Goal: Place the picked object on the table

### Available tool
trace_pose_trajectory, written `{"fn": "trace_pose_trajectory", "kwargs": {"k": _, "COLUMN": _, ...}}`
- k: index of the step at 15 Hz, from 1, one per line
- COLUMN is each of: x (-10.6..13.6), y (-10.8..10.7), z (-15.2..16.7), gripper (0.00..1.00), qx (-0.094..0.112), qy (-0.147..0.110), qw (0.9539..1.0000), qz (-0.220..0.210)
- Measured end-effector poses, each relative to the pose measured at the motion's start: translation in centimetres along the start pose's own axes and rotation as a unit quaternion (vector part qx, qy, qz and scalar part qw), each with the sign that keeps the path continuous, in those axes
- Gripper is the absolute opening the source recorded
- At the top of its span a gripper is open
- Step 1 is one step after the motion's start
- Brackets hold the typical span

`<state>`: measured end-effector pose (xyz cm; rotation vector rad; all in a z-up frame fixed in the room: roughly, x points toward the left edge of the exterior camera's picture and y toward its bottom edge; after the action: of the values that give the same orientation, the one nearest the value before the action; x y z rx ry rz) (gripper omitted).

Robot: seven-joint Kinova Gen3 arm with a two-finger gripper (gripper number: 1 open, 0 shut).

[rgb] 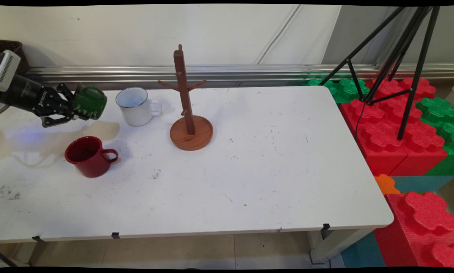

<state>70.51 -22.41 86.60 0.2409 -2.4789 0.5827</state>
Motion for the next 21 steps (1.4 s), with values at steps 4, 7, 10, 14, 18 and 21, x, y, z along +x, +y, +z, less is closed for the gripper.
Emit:
{"fn": "trace_pose_trajectory", "kwargs": {"k": 4, "x": -1.7, "y": 0.0, "z": -0.3, "gripper": 0.00, "qx": -0.002, "qy": -0.034, "qw": 0.9991, "qz": 0.024}}
{"fn": "trace_pose_trajectory", "kwargs": {"k": 7, "x": -2.7, "y": 0.2, "z": -0.2, "gripper": 0.00, "qx": -0.008, "qy": -0.052, "qw": 0.9979, "qz": 0.037}}
{"fn": "trace_pose_trajectory", "kwargs": {"k": 10, "x": -3.4, "y": 0.3, "z": 0.3, "gripper": 0.00, "qx": -0.015, "qy": -0.065, "qw": 0.9965, "qz": 0.049}}
{"fn": "trace_pose_trajectory", "kwargs": {"k": 14, "x": -3.7, "y": 0.6, "z": 1.6, "gripper": 0.00, "qx": -0.028, "qy": -0.076, "qw": 0.9946, "qz": 0.065}}
{"fn": "trace_pose_trajectory", "kwargs": {"k": 18, "x": -3.9, "y": 0.9, "z": 3.2, "gripper": 0.00, "qx": -0.037, "qy": -0.085, "qw": 0.9934, "qz": 0.067}}
{"fn": "trace_pose_trajectory", "kwargs": {"k": 21, "x": -4.2, "y": 0.9, "z": 4.1, "gripper": 0.00, "qx": -0.041, "qy": -0.092, "qw": 0.9927, "qz": 0.065}}
